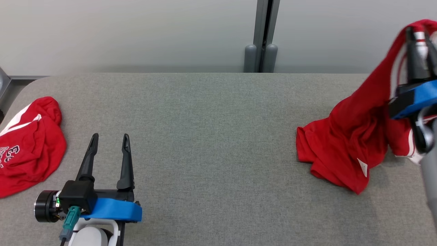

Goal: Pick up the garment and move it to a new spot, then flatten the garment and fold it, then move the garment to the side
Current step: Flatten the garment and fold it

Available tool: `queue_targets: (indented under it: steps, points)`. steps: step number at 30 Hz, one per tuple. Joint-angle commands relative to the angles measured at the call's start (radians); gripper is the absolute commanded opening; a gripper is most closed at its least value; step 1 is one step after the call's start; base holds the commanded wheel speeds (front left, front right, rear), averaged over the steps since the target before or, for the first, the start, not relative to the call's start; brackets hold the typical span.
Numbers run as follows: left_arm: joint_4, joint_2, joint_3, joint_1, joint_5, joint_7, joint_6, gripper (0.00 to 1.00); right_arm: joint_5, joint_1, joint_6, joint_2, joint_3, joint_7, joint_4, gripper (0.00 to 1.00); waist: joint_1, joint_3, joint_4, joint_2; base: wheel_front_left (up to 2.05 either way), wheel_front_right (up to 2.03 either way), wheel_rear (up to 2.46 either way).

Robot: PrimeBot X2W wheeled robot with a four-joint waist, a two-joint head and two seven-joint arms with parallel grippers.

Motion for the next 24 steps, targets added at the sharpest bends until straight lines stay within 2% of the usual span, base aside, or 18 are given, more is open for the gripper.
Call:
queue_targets:
  steps: [1,10,14,18,24]
  points:
    - [-0.004,0.0,0.001,0.003,-0.003,-0.003,-0.001,1.0,0.016,-0.009,0.0,0.017,0.018,-0.001,-0.01,0.0,0.0001,0.001,0.003,0.0001,0.0,0.0,0.0]
    - [0.004,-0.007,-0.009,-0.023,-0.019,-0.003,-0.002,1.0,0.114,0.007,0.0,0.223,0.269,-0.001,-0.035,0.0,0.0001,0.027,0.06,0.0001,0.0,0.0,0.0]
    - [0.013,-0.01,-0.02,-0.033,-0.022,-0.003,-0.003,1.0,0.154,0.013,0.0,0.284,0.368,-0.001,-0.005,0.0,0.0001,0.041,0.098,0.0001,0.0,0.0,0.0]
    - [0.022,-0.013,-0.027,-0.037,-0.029,-0.003,0.001,1.0,0.202,0.032,0.0,0.312,0.472,-0.001,0.01,0.0,0.0001,0.052,0.128,0.0001,0.0,0.0,0.0]
    - [0.035,-0.014,-0.047,-0.048,-0.036,-0.003,0.0,1.0,0.358,0.073,0.0,0.313,0.732,-0.001,-0.048,0.0,0.0001,0.065,0.168,0.0001,0.0,0.0,0.0]
